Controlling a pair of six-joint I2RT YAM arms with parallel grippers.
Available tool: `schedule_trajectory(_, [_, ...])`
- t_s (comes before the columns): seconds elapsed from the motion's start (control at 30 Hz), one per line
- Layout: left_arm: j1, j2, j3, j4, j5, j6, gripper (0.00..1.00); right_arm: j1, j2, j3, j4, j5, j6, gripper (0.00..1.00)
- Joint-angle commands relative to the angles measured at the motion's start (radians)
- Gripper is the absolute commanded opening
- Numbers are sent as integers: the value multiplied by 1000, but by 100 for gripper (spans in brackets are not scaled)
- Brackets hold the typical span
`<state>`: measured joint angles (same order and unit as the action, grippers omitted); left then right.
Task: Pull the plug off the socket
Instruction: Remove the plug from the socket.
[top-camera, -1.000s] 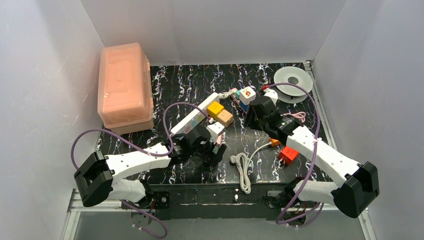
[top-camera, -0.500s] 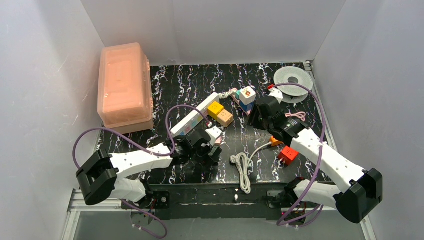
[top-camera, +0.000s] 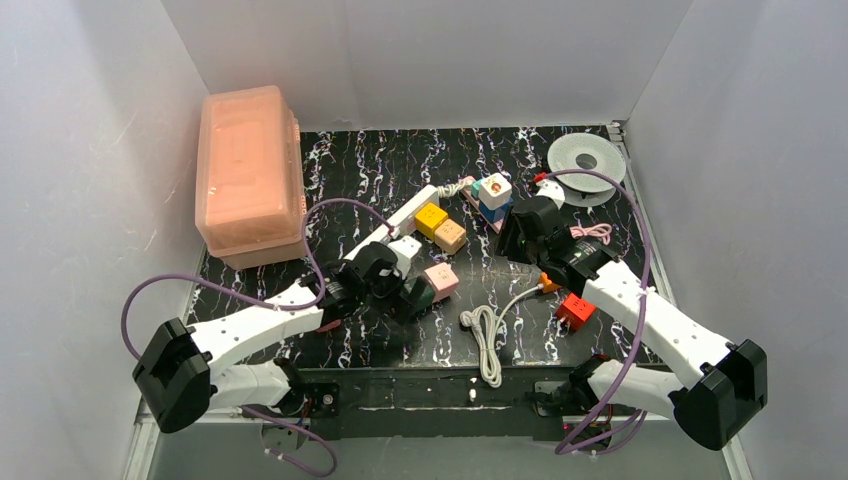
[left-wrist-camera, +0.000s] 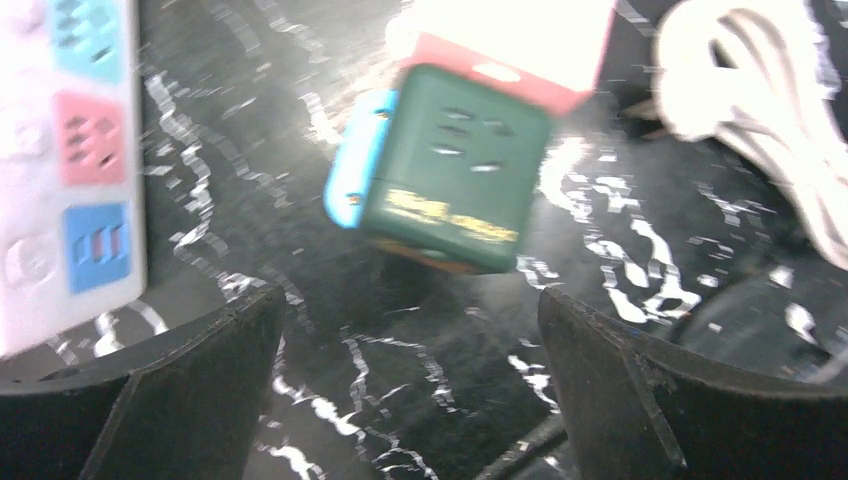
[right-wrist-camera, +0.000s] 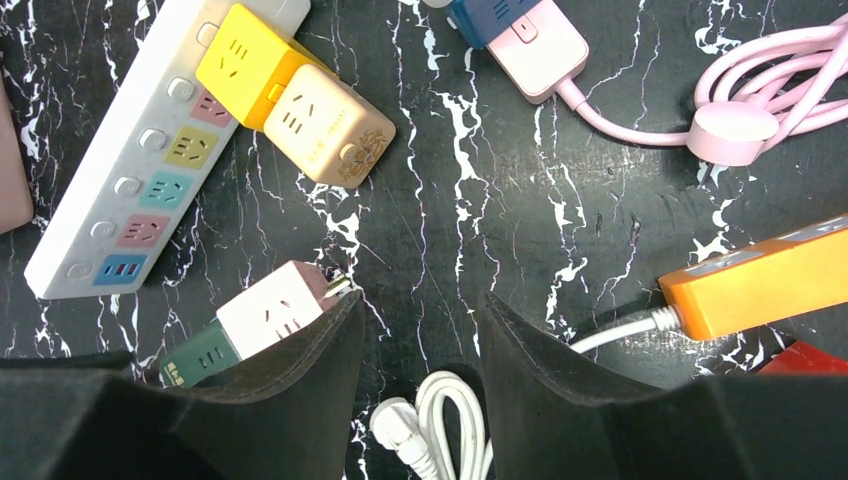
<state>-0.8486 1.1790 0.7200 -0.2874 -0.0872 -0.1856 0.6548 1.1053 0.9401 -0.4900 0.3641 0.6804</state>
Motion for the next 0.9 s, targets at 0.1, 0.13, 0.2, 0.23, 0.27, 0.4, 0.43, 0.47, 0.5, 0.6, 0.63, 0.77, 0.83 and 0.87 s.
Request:
schedule_trajectory(0.1, [-57,-1,36,127,231,145,98,-3,-26,3,42,-8,-19,53])
schedule_trajectory(0.13, [-57,10,37,146,241,173,98,-3,-27,0,46,-12,-24,53])
schedule_trajectory(0.2, [-56,33,42,171,253,254,98,-3,-28,-2,52,-20,-36,53])
schedule_trajectory(0.23, [-53,42,42,190,252,289,98,-3,-30,-4,55,-25,-41,53])
schedule_trajectory(0.27, [-46,46,42,207,257,329,98,-3,-31,-4,58,-30,-46,53])
schedule_trajectory(0.4, [9,71,77,239,326,517,98,-3,-43,-22,84,-62,-81,53])
schedule_trajectory(0.43, [30,83,98,219,361,557,98,-4,-47,-28,99,-74,-101,53])
schedule_trajectory(0.47, [51,95,118,200,397,598,98,-8,-50,-43,122,-96,-121,53])
schedule_trajectory(0.5, [77,107,136,173,445,623,98,-12,-51,-55,145,-117,-140,53])
schedule_trajectory(0.6, [143,137,185,103,571,687,98,-18,-51,-81,187,-183,-198,53])
schedule_trajectory(0.63, [153,140,193,89,615,711,98,-19,-54,-94,205,-198,-210,53])
schedule_trajectory(0.77, [162,156,224,27,757,804,98,-26,-80,-144,274,-260,-230,53])
schedule_trajectory(0.83, [162,187,257,-18,793,821,98,-27,-81,-144,275,-270,-234,53])
schedule_trajectory(0.87, [161,203,271,-28,797,814,98,-27,-79,-142,270,-273,-237,54])
